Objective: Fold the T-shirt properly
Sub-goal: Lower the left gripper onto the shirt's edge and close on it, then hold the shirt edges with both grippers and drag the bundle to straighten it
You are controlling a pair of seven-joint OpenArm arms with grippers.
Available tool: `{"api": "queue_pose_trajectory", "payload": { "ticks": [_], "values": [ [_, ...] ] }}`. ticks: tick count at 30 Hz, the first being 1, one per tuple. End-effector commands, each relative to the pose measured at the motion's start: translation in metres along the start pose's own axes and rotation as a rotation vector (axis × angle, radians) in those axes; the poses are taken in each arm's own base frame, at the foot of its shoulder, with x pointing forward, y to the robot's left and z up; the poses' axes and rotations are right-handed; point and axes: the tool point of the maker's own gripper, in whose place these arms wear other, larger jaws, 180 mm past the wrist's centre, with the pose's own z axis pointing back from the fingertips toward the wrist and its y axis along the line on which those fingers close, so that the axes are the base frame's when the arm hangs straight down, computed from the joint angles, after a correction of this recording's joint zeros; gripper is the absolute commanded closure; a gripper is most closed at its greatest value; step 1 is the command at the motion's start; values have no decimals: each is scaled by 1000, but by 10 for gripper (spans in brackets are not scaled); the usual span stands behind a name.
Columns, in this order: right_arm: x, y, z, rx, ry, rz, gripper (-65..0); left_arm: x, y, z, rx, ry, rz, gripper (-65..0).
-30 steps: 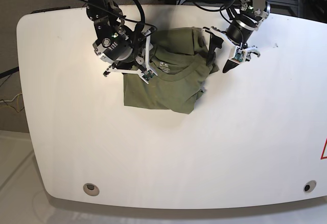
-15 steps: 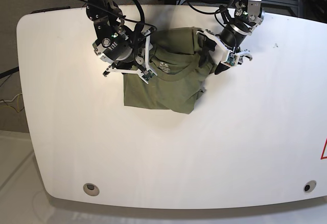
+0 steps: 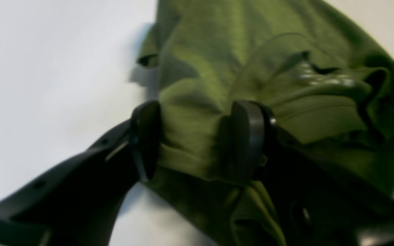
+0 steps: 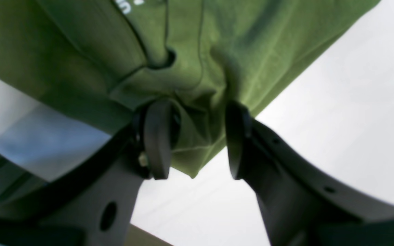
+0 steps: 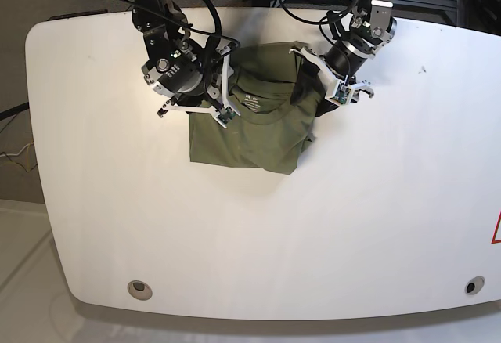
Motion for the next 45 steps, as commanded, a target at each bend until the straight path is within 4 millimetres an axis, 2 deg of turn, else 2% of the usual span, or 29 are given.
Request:
{"api": "queue_pose_trajectory", "payload": {
  "ticks": [1,10,12,15,17,19,29,41,45],
  "values": [
    [9,-3,4,-11,-35,1,-251,14,-1,0,-6,-53,3,-311],
    [9,-3,4,-10,-34,1,-251,13,2,1,-1,-50,-1,-306],
    [9,-3,4,-10,-34,1,-251,13,2,1,-1,-50,-1,-287],
    [9,-3,4,-10,-34,1,-251,13,2,1,-1,-50,-1,-186],
    [9,-3,4,-10,-34,1,-251,13,2,1,-2,-51,1,-75],
    [9,-3,4,-10,-34,1,-251,13,3,1,1,-51,1,0],
    [8,-2,4,-9,-33,1,-251,16,1,2,1,-60,2,-3],
    [8,-2,4,-9,-33,1,-251,49,-14,19,-11,-136,-38,-3],
    [8,-2,4,-9,-33,1,-251,53,-17,23,-13,-114,-52,-3]
  ]
}}
